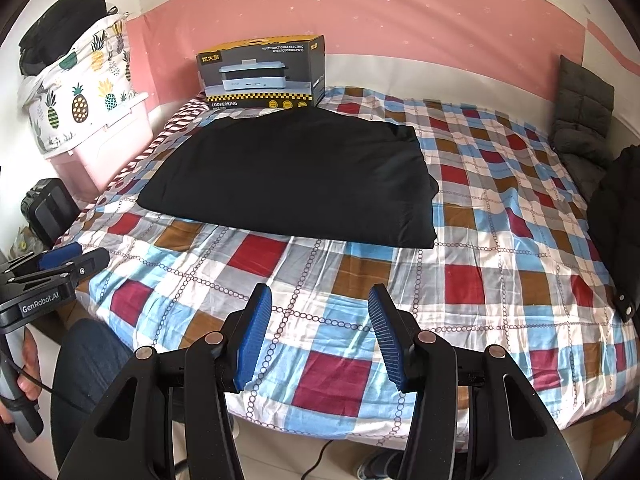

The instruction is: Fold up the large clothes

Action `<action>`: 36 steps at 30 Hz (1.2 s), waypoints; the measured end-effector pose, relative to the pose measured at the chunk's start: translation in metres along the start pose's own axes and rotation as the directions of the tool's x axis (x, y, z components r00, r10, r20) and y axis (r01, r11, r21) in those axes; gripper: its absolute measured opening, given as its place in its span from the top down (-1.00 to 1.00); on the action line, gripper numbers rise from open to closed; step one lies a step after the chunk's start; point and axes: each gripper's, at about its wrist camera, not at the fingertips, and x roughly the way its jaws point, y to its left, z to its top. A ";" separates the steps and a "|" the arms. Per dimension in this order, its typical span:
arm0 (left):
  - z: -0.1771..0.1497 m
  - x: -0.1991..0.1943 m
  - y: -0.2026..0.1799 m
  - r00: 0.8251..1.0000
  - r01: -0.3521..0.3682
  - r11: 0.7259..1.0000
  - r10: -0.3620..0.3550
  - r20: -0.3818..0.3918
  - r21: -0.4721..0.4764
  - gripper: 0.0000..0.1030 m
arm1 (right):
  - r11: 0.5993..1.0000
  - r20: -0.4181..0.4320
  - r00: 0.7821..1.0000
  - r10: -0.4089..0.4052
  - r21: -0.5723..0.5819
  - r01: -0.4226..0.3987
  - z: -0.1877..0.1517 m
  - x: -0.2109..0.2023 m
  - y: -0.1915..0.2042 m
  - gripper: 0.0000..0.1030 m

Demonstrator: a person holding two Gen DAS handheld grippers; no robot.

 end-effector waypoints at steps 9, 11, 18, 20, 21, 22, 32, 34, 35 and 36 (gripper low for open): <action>-0.002 0.000 -0.001 1.000 0.004 1.000 -0.004 -0.001 0.000 -0.24 | 1.000 0.000 1.000 0.001 -0.002 -0.001 0.000 0.001 -0.002 0.01; -0.002 0.000 -0.001 1.000 0.003 1.000 -0.003 -0.002 0.000 -0.24 | 1.000 -0.002 1.000 0.001 -0.001 -0.001 0.000 0.001 -0.001 0.01; -0.004 0.000 -0.001 1.000 0.004 1.000 -0.004 -0.012 0.002 -0.23 | 1.000 -0.001 1.000 0.000 -0.002 0.000 0.000 0.000 -0.001 0.01; -0.003 0.000 -0.001 1.000 0.003 1.000 -0.003 -0.016 0.004 -0.24 | 1.000 -0.001 1.000 0.001 -0.001 -0.001 0.000 0.000 -0.001 0.01; -0.004 0.000 -0.002 1.000 0.002 1.000 -0.002 -0.016 0.005 -0.24 | 1.000 -0.001 1.000 0.001 -0.001 -0.001 0.000 0.000 -0.001 0.01; -0.003 0.000 -0.002 1.000 0.002 1.000 -0.002 -0.015 0.003 -0.24 | 1.000 0.000 1.000 0.001 -0.001 -0.001 0.000 0.001 -0.002 0.01; -0.004 0.000 -0.001 1.000 0.002 1.000 -0.001 -0.020 0.012 -0.23 | 1.000 -0.006 1.000 -0.002 -0.008 0.002 -0.001 0.002 -0.003 0.01; -0.003 0.001 0.000 1.000 0.007 1.000 -0.007 -0.025 0.012 -0.24 | 1.000 -0.006 1.000 -0.004 -0.012 0.004 -0.002 0.002 -0.003 0.01; -0.003 0.001 0.000 1.000 0.009 1.000 -0.008 -0.027 0.012 -0.24 | 1.000 -0.005 1.000 -0.003 -0.011 0.003 -0.002 0.002 -0.003 0.01; -0.003 0.001 0.000 1.000 0.008 1.000 -0.008 -0.029 0.012 -0.24 | 1.000 -0.005 1.000 -0.003 -0.011 0.003 -0.002 0.002 -0.003 0.01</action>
